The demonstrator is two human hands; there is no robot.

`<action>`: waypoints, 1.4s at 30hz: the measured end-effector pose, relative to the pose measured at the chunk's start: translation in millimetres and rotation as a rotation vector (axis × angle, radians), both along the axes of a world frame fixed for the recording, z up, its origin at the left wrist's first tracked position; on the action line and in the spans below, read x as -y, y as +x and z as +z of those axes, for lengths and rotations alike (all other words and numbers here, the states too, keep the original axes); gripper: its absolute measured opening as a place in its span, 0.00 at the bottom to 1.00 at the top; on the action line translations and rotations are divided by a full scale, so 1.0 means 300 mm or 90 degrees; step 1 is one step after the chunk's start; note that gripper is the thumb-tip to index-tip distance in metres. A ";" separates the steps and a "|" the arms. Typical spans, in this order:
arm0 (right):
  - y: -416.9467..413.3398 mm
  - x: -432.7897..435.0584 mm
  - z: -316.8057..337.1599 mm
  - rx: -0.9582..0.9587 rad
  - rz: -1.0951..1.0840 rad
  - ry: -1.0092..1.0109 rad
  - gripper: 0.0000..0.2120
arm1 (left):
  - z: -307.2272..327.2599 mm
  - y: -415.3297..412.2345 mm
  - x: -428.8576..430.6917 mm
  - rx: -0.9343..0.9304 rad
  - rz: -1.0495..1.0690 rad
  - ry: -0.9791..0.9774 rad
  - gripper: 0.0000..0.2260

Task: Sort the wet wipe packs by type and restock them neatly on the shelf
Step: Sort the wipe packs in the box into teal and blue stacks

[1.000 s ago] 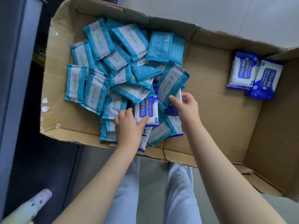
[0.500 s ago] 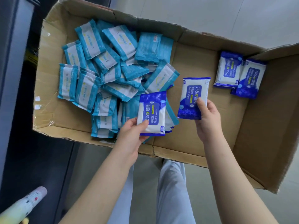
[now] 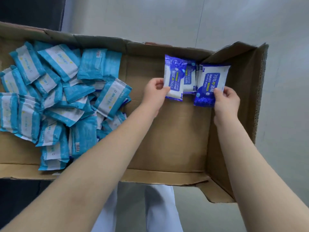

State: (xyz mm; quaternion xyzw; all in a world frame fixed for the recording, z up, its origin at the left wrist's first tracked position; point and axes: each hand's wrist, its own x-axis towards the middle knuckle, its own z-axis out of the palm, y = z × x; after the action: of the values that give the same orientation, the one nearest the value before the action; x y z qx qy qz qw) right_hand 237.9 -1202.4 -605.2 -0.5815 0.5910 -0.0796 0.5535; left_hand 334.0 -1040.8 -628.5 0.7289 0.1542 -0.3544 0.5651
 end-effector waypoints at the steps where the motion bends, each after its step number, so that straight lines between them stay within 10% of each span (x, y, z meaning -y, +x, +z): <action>1: 0.018 0.023 -0.018 -0.021 0.005 -0.017 0.04 | -0.020 0.013 0.032 0.021 -0.008 0.016 0.09; 15: 0.027 -0.038 -0.024 -0.010 0.007 -0.238 0.23 | 0.037 -0.096 -0.002 0.082 0.013 0.006 0.17; 31: -0.187 -0.835 0.036 -0.002 0.272 0.197 0.11 | 0.192 -0.294 -1.024 -0.061 0.071 0.236 0.06; 42: -0.147 -0.914 -0.042 -0.094 0.203 0.229 0.34 | 0.097 -0.396 -1.035 -0.107 0.018 0.365 0.27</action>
State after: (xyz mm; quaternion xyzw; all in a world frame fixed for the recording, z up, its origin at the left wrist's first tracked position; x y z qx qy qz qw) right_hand 194.0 -928.1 -617.7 -0.5637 0.5350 0.1580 0.6092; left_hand 215.1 -730.3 -599.4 0.8247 0.3047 -0.3473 0.3263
